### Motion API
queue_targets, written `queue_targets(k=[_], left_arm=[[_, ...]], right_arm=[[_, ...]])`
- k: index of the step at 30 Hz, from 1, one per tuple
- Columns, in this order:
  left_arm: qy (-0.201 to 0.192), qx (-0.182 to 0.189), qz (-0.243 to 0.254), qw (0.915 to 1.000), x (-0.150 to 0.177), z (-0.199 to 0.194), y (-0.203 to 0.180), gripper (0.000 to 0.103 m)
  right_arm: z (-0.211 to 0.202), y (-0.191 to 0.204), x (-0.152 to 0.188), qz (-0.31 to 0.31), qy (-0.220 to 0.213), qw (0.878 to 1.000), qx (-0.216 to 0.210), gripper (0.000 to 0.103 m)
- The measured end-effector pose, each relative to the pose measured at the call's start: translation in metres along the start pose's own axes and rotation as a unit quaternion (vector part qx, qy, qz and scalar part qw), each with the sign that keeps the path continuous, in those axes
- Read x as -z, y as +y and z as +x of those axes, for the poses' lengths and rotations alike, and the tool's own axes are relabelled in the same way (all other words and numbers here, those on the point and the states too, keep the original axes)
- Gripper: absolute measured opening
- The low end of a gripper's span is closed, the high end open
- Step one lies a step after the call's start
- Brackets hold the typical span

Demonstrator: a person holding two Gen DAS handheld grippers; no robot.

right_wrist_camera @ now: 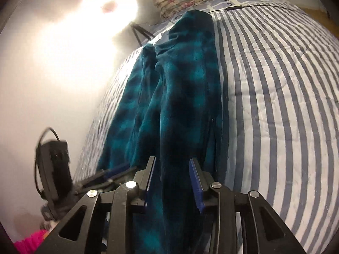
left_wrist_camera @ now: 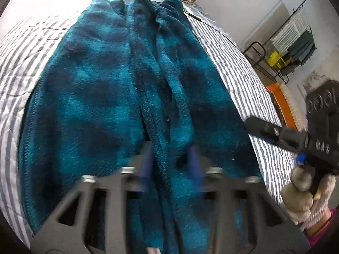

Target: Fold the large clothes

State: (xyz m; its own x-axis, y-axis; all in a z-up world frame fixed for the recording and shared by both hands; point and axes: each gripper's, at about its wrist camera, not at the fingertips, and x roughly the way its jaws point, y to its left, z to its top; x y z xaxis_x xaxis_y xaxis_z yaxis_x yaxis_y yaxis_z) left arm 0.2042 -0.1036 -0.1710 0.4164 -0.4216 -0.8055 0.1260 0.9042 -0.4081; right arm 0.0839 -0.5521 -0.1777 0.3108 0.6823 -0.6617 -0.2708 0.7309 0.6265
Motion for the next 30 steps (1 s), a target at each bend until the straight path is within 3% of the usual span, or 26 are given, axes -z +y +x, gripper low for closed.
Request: queue_targets(k=[4,5,6,7,8,12,14,16,20,21,25,30], left_arm=[[-0.010,0.002,-0.019,0.9998,0.003,-0.007,0.007,0.006],[-0.014,-0.001,-0.027,0.9995,0.007,-0.011,0.012,0.006],[-0.012,-0.002,-0.030,0.9995,0.010,-0.012,0.017,0.006],[-0.007,-0.006,-0.032,0.9995,0.013,-0.010,0.021,0.006],[-0.010,-0.004,-0.034,0.9993,0.017,-0.013,0.023,0.007],[-0.020,0.009,-0.030,0.9993,0.018,-0.028,0.020,0.011],[-0.021,0.018,-0.023,0.9994,0.018,-0.044,0.020,0.021],[-0.047,0.016,-0.018,0.9986,0.018,-0.073,0.025,0.043],[-0.070,0.015,-0.029,0.9970,0.026,-0.118,0.053,0.061],[-0.066,0.011,-0.037,0.9971,0.033,-0.126,0.064,0.066],[-0.023,0.009,-0.075,0.9968,0.058,-0.136,0.101,0.068],[0.011,0.039,-0.135,0.9900,0.091,-0.128,0.123,0.068]], right_arm=[[0.018,-0.007,-0.015,0.007,-0.002,1.000,0.000,0.034],[0.023,-0.008,-0.017,-0.005,0.000,0.999,0.033,0.031],[0.032,-0.009,-0.018,-0.024,0.009,0.995,0.092,0.030],[0.043,-0.013,-0.018,-0.042,0.026,0.990,0.134,0.022],[0.047,-0.015,-0.017,-0.052,0.028,0.988,0.142,0.018],[0.033,-0.007,-0.018,-0.048,0.010,0.990,0.130,0.025],[0.015,0.000,-0.012,-0.054,0.004,0.993,0.104,0.033],[-0.004,0.005,-0.004,-0.063,-0.014,0.993,0.097,0.033],[-0.051,0.010,0.027,-0.056,-0.058,0.994,0.070,0.052],[-0.058,0.010,0.035,-0.052,-0.056,0.995,0.063,0.054],[-0.070,0.005,0.069,-0.034,-0.017,0.998,0.041,0.066],[-0.052,0.002,0.102,-0.011,0.057,0.998,0.004,0.068]])
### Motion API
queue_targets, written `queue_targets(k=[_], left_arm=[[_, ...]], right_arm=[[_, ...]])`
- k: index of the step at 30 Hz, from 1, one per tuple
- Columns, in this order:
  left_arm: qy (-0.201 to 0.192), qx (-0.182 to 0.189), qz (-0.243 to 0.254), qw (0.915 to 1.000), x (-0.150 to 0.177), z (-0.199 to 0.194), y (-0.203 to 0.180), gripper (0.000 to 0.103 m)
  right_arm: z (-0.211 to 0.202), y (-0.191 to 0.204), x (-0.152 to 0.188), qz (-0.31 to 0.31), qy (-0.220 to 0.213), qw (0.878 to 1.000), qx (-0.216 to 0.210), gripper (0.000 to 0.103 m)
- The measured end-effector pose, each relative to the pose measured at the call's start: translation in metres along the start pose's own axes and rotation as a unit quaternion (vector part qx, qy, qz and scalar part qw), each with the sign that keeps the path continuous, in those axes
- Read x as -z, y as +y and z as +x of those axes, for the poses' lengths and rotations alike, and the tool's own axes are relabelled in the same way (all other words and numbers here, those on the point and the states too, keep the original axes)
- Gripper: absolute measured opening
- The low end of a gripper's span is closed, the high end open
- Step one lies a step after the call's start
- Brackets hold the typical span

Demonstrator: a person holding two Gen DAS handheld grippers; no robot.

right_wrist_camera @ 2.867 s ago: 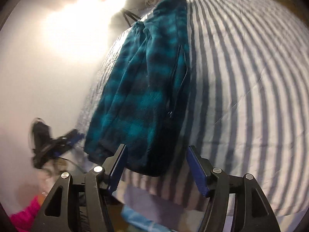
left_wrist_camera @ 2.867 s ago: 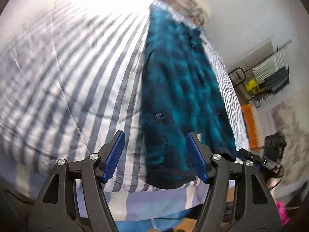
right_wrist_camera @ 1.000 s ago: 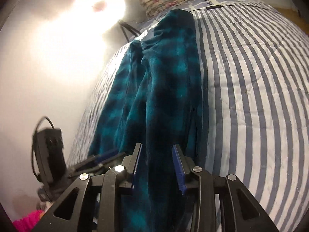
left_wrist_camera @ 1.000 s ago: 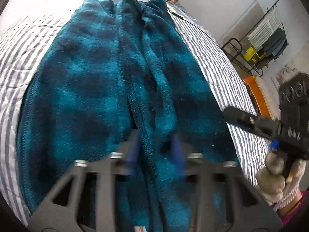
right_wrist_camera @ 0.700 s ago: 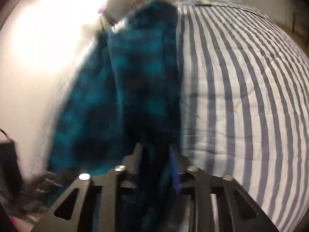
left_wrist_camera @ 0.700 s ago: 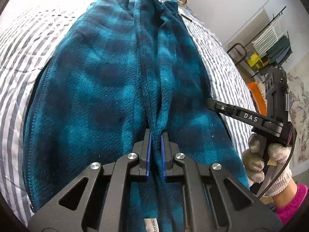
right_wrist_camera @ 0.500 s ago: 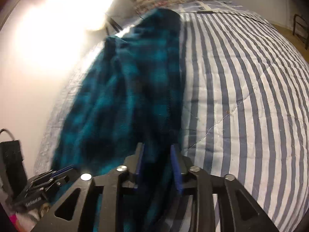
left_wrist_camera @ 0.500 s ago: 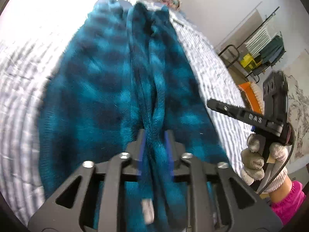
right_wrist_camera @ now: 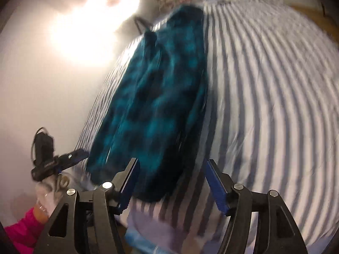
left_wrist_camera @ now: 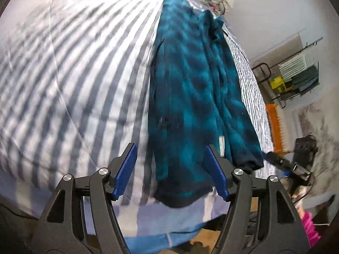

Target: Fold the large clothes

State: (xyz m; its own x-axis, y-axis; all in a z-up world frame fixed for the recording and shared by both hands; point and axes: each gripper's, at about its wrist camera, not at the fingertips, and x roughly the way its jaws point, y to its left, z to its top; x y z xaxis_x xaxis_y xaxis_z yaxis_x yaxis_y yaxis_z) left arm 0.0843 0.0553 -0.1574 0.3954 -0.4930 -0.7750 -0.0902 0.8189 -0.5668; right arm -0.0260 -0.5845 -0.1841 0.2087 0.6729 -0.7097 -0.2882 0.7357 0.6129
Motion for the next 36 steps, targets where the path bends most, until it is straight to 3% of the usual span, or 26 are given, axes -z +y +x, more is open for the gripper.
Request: queue_targets(k=[6,11,12,13,14,17,20,25,31,36], left_arm=[[0.031,0.038,-0.028,0.9984,0.020,0.022,0.004,0.067],[0.041,0.052,-0.009,0.9978,0.022,0.026,-0.009,0.034],[0.040,0.050,-0.007,0.9979,0.021,0.026,-0.010,0.028],[0.039,0.059,-0.011,0.9974,0.020,0.026,-0.010,0.023],[0.039,0.073,-0.019,0.9964,0.018,0.024,-0.010,0.022],[0.032,0.106,-0.027,0.9935,0.014,0.012,-0.017,0.020],[0.024,0.132,-0.031,0.9904,0.008,0.003,-0.027,0.020],[0.007,0.169,-0.050,0.9844,-0.012,-0.012,-0.042,0.019],[-0.026,0.165,-0.053,0.9846,-0.057,-0.022,-0.058,0.019],[-0.052,0.148,-0.058,0.9859,-0.106,-0.013,-0.071,0.019]], right_arm=[[0.031,0.000,0.015,0.018,0.045,0.998,-0.047,0.069],[0.058,0.007,0.021,0.020,0.073,0.993,-0.088,0.061],[0.062,0.011,0.021,0.010,0.073,0.994,-0.081,0.057],[0.063,0.014,0.020,0.005,0.072,0.994,-0.079,0.044],[0.065,0.014,0.018,0.008,0.071,0.994,-0.081,0.030],[0.058,0.008,0.014,0.036,0.062,0.991,-0.111,0.015],[0.044,0.009,0.006,0.051,0.036,0.987,-0.147,0.013],[0.026,0.023,-0.014,0.056,-0.006,0.985,-0.165,0.011],[0.012,0.039,-0.059,0.046,-0.040,0.987,-0.150,0.010],[0.005,0.047,-0.116,0.033,-0.075,0.989,-0.126,0.009]])
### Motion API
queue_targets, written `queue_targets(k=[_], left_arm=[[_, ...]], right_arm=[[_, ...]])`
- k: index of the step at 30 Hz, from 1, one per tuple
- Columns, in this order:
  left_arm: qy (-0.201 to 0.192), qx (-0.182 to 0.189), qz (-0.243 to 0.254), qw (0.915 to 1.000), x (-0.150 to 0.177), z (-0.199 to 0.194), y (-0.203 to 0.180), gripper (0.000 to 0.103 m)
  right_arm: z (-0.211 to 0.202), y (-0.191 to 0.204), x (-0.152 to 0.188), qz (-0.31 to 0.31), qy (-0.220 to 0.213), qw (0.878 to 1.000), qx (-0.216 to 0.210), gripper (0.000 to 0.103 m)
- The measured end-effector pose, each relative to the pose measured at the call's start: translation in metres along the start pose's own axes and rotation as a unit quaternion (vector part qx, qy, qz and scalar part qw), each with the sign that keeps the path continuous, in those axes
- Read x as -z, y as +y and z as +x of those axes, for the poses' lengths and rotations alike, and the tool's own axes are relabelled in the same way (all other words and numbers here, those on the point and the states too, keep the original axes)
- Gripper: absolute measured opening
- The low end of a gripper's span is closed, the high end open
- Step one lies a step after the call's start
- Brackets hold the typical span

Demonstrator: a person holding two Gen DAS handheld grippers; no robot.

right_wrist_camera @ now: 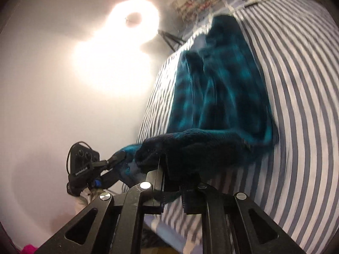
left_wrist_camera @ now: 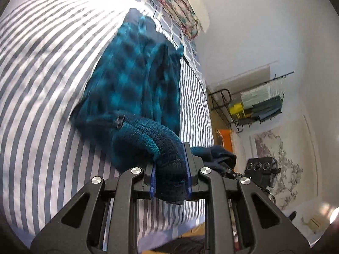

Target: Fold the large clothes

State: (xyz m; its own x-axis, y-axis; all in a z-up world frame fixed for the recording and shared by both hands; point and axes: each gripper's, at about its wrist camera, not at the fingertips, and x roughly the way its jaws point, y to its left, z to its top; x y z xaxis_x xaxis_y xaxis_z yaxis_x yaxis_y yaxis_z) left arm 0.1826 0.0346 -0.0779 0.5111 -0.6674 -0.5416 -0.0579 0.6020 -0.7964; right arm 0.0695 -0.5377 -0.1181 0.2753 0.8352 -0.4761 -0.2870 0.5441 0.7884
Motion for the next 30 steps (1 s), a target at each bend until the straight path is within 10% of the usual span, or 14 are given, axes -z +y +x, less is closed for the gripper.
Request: queue_targets(k=[22,25,30], left_arm=[[-0.011,-0.068,-0.069,0.9953,-0.099,0.094,0.057,0.027],[-0.007,-0.066,-0.070,0.9953,-0.101,0.098,0.057,0.036],[-0.009,-0.039,-0.091,0.9951,-0.105,0.098,0.060,0.053]], right_arm=[[0.096,-0.075,-0.108,0.070,-0.012,0.995,0.065,0.009],[0.097,-0.080,-0.110,0.077,-0.010,0.996,0.054,0.017],[0.073,-0.081,-0.116,0.095,-0.046,0.994,0.021,0.067]])
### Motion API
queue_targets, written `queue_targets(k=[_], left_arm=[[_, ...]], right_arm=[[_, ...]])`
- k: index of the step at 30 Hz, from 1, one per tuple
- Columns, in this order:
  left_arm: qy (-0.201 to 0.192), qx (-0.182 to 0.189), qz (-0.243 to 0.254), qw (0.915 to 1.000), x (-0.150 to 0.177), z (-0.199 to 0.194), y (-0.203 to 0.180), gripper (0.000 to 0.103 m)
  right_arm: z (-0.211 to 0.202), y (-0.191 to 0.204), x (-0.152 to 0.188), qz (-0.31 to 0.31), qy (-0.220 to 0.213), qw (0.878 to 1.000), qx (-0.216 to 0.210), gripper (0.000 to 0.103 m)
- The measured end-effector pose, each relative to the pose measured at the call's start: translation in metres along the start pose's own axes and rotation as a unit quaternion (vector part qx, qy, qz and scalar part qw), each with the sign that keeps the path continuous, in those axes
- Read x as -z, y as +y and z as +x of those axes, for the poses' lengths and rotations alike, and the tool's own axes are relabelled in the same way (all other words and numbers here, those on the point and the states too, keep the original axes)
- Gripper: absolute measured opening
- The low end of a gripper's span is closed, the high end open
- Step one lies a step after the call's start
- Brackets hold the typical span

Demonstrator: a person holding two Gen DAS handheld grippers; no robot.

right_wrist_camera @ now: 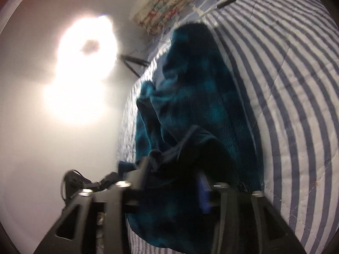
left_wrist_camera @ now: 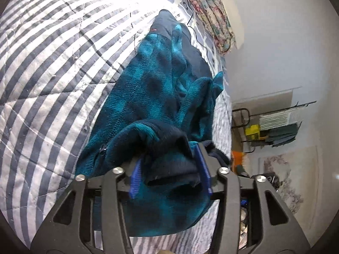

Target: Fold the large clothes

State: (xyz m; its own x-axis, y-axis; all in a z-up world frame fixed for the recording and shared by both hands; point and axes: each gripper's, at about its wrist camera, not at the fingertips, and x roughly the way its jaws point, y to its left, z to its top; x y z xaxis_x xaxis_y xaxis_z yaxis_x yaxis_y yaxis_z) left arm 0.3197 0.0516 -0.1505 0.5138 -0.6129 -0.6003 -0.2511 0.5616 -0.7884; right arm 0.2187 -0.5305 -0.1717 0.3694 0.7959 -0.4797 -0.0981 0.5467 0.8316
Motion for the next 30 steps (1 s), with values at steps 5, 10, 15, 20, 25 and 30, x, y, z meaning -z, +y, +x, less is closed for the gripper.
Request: queue_targets(k=[5,10,15,20,25,30], left_arm=[[-0.017,0.016,0.002,0.9997,-0.010,-0.012,-0.006,0.060],[-0.038,-0.032,0.077,0.9958,-0.010,-0.036,-0.015,0.060],[-0.003,-0.084,0.151,0.9850,0.006,-0.037,-0.003,0.060],[0.025,-0.100,0.169,0.9803,0.017,-0.013,0.002,0.048],[0.014,-0.145,0.182,0.9725,0.017,0.012,-0.002,0.039],[-0.004,-0.191,0.189,0.9632,0.010,0.032,0.004,0.041]], right_arm=[[-0.024,0.006,-0.003,-0.016,-0.023,1.000,0.010,0.066],[-0.032,0.010,0.009,-0.094,0.014,0.993,0.077,0.065],[-0.030,0.002,0.030,-0.134,0.052,0.986,0.089,0.064],[-0.017,-0.007,0.040,-0.132,0.067,0.984,0.099,0.054],[-0.008,-0.005,0.042,-0.141,0.071,0.980,0.120,0.013],[0.003,-0.017,0.039,-0.124,0.083,0.973,0.178,0.011]])
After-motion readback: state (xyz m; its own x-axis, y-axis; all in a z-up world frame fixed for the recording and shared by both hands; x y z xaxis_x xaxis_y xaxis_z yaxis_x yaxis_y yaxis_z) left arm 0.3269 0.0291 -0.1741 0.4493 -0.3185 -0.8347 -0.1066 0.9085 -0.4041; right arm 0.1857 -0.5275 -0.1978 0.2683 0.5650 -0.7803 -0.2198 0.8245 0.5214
